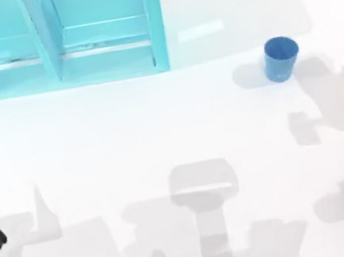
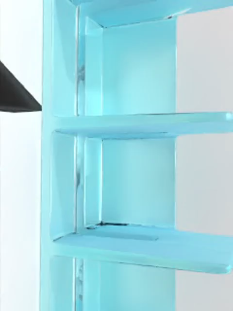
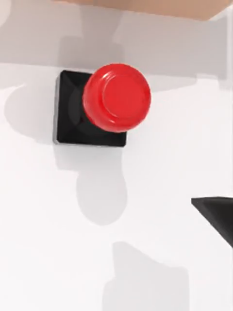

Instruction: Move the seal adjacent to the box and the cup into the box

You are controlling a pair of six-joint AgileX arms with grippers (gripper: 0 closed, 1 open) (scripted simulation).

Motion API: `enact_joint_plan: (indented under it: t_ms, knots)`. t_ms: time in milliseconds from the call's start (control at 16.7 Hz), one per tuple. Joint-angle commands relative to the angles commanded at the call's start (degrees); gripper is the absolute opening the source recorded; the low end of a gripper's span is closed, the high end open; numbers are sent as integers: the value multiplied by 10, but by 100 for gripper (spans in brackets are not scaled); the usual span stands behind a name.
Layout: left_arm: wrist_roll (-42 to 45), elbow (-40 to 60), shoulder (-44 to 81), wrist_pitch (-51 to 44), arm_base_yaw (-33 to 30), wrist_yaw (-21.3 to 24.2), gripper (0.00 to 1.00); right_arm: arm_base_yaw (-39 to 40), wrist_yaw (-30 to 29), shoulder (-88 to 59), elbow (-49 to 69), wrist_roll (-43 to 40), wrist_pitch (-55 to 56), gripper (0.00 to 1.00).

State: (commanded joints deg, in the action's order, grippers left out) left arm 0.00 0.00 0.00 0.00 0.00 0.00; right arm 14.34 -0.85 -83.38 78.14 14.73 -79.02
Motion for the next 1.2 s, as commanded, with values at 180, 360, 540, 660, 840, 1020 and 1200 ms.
enact_joint_plan:
  t_ms: [180,360,540,660,840,1020,1200]
  knots:
    - [0,0,0,0,0,0,100,0,-1,0,11,-1,-11,100]
    - [0,0,0,0,0,0,100,1,-1,-3,11,0,-10,100]
    - [0,0,0,0,0,0,100,4,-4,-41,49,5,-9,100]
    - [0,0,0,0,0,0,100,8,-8,-97,104,12,-7,100]
    - [0,0,0,0,0,0,100,16,-14,-224,231,25,2,100]
    - [0,0,0,0,0,0,100,27,-20,-372,379,36,17,100]
    - [0,0,0,0,0,0,100,36,-27,-489,495,44,33,100]
